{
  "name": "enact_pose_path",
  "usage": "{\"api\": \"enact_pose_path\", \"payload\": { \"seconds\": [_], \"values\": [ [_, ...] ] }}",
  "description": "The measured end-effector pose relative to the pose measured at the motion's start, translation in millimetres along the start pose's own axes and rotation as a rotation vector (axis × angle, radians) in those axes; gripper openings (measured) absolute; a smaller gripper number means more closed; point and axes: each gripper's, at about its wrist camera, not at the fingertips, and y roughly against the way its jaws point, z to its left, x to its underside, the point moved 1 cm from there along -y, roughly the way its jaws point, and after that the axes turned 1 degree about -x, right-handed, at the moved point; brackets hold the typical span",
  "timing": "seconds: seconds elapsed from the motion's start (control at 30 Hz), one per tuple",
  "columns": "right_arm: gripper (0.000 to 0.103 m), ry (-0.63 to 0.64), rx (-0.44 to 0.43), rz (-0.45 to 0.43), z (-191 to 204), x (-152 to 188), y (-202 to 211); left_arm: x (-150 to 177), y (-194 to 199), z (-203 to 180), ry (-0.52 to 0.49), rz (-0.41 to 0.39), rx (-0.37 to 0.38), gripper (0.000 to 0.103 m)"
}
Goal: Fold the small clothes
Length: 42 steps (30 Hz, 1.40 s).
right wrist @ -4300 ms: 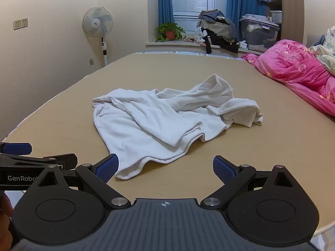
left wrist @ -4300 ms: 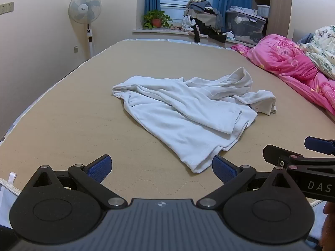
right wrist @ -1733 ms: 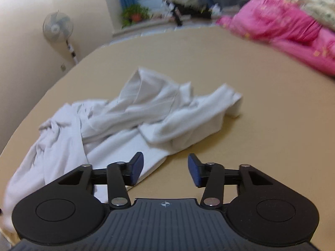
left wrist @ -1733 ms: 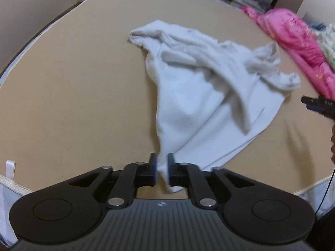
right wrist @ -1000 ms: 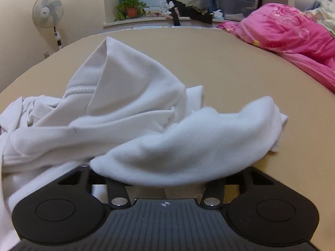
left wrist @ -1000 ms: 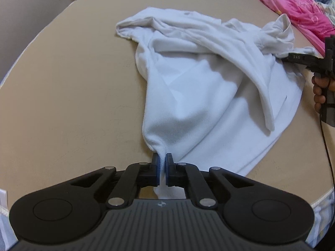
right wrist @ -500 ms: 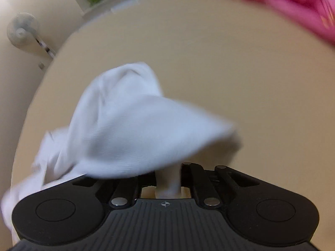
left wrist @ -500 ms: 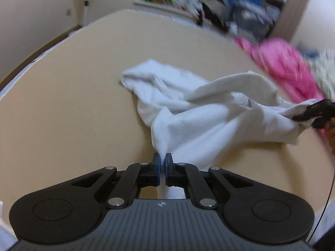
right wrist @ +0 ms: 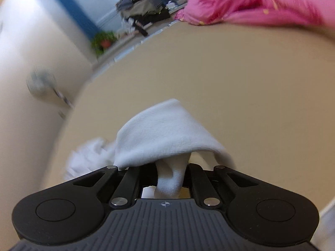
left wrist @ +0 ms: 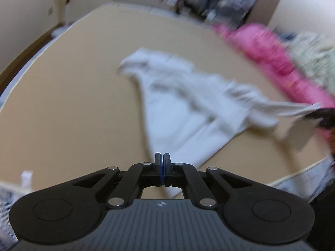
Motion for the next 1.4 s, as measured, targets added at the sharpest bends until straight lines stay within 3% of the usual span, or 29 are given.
{"api": "enact_pose_path", "payload": {
  "seconds": [0.1,0.2,0.33,0.47,0.5,0.53,0.57,0.67,0.73,0.8,0.9,0.97,1.0,1.1,1.23,1.4],
  "values": [
    [0.023,0.016,0.116,0.001,-1,10,-14,-5,-17,0,0.005,0.048,-0.004,0.004],
    [0.026,-0.002,0.102,-0.052,6,33,-25,-11,-33,-8,-0.001,0.083,-0.014,0.020],
    [0.026,0.015,0.116,0.091,13,41,-65,-12,-61,-23,-0.039,0.127,-0.057,0.043],
    [0.040,-0.015,0.112,0.117,7,15,-99,-18,-85,-28,-0.038,0.168,-0.087,0.050],
    [0.039,-0.009,0.120,0.135,2,12,-108,-20,-90,-28,-0.030,0.180,-0.095,0.050],
    [0.030,0.012,0.142,0.153,1,7,-118,-22,-96,-28,-0.021,0.191,-0.103,0.050],
    [0.013,0.036,0.166,0.165,1,-1,-128,-25,-103,-28,-0.013,0.204,-0.115,0.050],
    [0.007,0.077,0.203,0.180,5,-39,-150,-30,-118,-30,-0.008,0.235,-0.142,0.045],
    [0.006,0.084,0.204,0.134,19,-82,-157,-33,-124,-32,-0.020,0.241,-0.147,0.018],
    [0.006,0.025,0.139,0.002,34,-138,-149,-34,-129,-34,-0.029,0.242,-0.163,0.014],
    [0.008,-0.010,0.020,-0.304,58,-202,-118,-36,-131,-31,-0.019,0.230,-0.167,0.014],
    [0.016,-0.006,0.086,-0.299,64,-213,-117,-36,-131,-26,0.004,0.229,-0.159,0.014],
    [0.017,0.002,0.112,-0.262,63,-208,-118,-36,-131,-23,0.020,0.231,-0.155,0.014],
    [0.019,0.093,0.050,-0.094,64,-162,-138,-35,-128,-14,0.057,0.232,-0.146,0.016],
    [0.035,0.169,-0.056,0.121,53,-73,-129,-31,-124,-11,0.066,0.223,-0.124,0.016],
    [0.048,0.222,-0.110,0.254,35,-5,-85,-27,-119,-8,0.079,0.233,-0.100,0.019]
  ]
}}
